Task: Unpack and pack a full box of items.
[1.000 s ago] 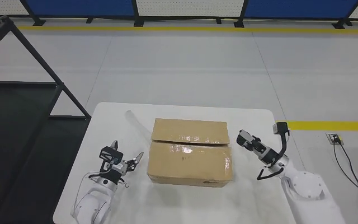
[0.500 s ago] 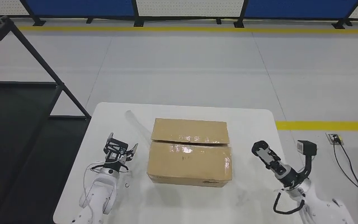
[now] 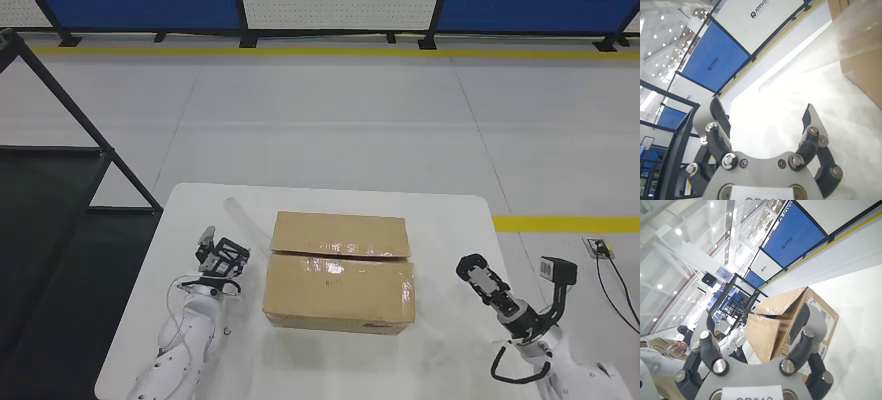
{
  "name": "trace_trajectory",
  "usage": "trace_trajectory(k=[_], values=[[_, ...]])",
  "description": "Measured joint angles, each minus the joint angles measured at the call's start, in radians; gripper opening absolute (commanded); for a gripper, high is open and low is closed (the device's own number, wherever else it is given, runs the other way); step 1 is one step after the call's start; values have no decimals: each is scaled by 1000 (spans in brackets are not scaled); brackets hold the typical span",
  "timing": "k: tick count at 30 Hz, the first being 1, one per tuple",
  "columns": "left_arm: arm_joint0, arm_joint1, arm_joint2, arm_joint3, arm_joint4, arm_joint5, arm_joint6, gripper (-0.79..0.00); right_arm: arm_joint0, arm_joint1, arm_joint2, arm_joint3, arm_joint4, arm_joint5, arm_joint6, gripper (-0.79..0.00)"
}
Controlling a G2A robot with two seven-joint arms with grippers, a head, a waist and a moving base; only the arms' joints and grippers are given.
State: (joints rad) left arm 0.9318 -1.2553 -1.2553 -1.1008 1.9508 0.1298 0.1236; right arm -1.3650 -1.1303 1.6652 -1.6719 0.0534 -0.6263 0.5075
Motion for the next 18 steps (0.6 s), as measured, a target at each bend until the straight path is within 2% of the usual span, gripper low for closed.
trace_trajectory(k=[4,10,18], values=[[-90,-22,57,143,18,55,59,0,-29,2,14,-8,0,-4,-10,0],[-196,-58,118,303,6,161,130,0,-61,4,27,-32,-4,-3,-28,0],[-258,-87,118,408,-79,278,216,0,-58,6,21,-48,-12,25,-25,0]])
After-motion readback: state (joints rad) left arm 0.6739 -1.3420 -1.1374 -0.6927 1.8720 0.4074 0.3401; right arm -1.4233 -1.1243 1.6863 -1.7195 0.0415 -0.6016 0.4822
